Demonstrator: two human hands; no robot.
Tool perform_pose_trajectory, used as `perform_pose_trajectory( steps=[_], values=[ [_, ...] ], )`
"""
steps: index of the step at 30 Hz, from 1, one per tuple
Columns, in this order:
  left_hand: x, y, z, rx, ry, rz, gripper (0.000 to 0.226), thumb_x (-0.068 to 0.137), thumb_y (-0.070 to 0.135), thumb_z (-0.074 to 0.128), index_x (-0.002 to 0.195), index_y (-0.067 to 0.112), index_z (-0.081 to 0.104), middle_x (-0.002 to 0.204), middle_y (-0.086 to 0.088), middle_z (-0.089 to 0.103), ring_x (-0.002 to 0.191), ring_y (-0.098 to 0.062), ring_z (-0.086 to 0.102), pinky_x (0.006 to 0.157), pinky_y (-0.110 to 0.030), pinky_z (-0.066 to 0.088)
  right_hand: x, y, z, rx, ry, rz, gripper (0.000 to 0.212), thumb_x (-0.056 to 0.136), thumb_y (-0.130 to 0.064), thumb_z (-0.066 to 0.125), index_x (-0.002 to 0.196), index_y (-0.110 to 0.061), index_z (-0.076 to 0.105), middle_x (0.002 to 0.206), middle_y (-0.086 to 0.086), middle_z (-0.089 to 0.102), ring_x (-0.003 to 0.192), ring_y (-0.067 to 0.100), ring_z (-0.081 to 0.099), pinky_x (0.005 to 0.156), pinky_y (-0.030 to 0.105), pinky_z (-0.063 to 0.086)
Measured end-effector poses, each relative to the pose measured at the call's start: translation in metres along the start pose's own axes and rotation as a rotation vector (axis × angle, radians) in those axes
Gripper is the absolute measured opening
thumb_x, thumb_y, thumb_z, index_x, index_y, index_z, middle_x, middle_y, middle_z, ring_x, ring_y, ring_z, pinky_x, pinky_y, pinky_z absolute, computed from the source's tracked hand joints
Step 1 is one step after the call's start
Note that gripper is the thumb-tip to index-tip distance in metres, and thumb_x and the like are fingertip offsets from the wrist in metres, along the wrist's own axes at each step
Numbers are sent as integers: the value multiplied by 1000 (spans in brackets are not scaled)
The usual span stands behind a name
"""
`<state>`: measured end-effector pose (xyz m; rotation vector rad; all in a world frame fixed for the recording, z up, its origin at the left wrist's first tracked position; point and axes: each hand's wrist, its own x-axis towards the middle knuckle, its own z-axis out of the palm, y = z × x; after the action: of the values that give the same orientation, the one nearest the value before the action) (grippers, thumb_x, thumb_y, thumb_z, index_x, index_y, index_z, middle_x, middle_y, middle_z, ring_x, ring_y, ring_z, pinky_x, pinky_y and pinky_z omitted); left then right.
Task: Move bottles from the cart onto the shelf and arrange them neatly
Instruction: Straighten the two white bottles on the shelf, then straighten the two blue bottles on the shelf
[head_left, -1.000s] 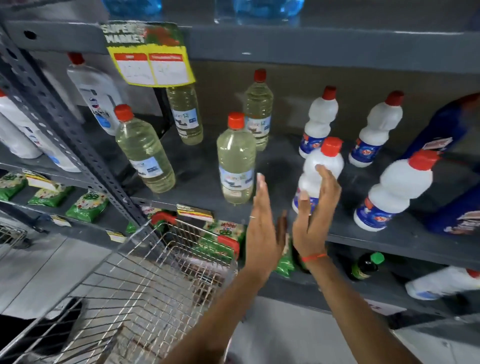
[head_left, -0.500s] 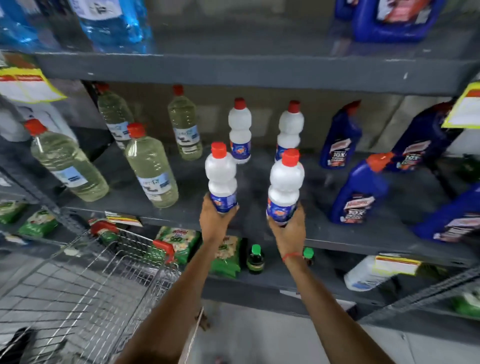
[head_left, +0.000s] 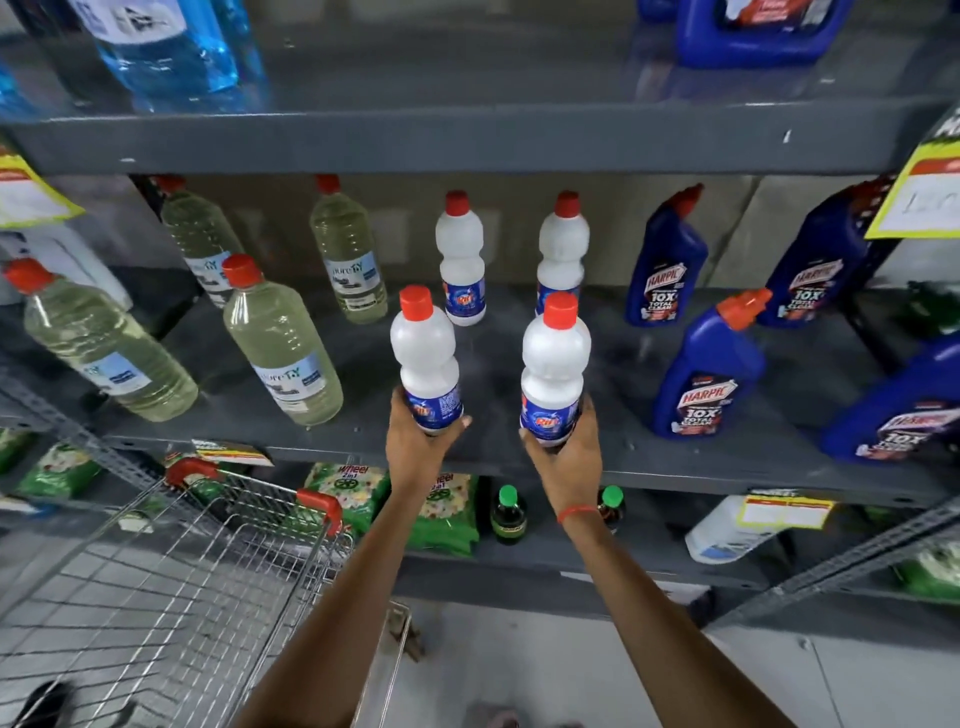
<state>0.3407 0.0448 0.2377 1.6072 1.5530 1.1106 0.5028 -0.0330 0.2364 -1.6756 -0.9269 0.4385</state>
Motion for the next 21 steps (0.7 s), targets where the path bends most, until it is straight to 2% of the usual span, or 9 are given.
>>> perform_pose_trajectory(
  steps=[2,4,5,7,10,12,15,18,21],
  values=[
    [-9,6,0,12,4,26,114,66,41,82,149,14,9,157,-10,22,142,-26,28,112,-42,31,-4,-7,-3,14,19,-5,90,71,-27,80,143,-6,29,143,14,42,129,24,47,105,36,45],
    [-23,16,2,140,73,155,114,76,50,70,149,11,-8,161,-13,-4,149,-26,3,117,-40,13,-8,-15,-9,-27,94,-105,79,80,-29,71,142,-5,30,144,16,39,132,25,42,107,32,41],
    [-32,22,4,206,128,255,108,82,51,64,148,9,-10,160,-14,-8,149,-26,-3,119,-38,9,-10,-18,-13,-60,132,-185,69,85,-28,65,141,-4,33,143,17,39,133,26,41,109,31,38],
    [-51,37,13,252,202,462,94,90,44,56,148,7,-8,159,-12,-6,149,-24,-5,122,-32,5,-12,-26,-25,-94,212,-317,54,91,-23,55,137,-2,37,141,19,39,135,23,36,113,25,32],
    [-75,64,41,199,134,636,77,95,36,49,148,4,3,156,-11,6,148,-19,2,120,-38,15,-8,-36,-47,-102,331,-393,44,93,-14,49,135,-1,41,143,21,36,138,14,27,116,18,23],
    [-88,84,64,138,47,666,69,96,33,45,147,3,9,155,-11,10,147,-19,8,119,-39,20,-3,-38,-64,-139,383,-416,40,94,-7,48,132,1,43,142,24,36,137,23,30,116,27,26],
    [-99,104,98,135,-59,779,62,96,23,47,146,3,15,154,-10,15,145,-18,13,116,-41,30,5,-33,-93,-180,422,-408,38,95,-7,43,132,-1,43,140,27,36,134,33,35,113,38,33],
    [-107,114,133,86,-182,771,64,96,21,49,148,5,14,157,-5,10,147,-10,6,118,-42,28,9,-14,-126,-204,449,-370,40,94,-10,41,132,1,44,141,26,34,135,30,33,113,35,33],
    [-116,125,164,-36,-274,585,81,89,27,61,149,7,10,160,-6,13,147,-15,14,118,-37,27,16,10,-162,-219,489,-326,43,94,-13,49,133,3,42,141,27,34,134,34,35,112,38,35]
  ],
)
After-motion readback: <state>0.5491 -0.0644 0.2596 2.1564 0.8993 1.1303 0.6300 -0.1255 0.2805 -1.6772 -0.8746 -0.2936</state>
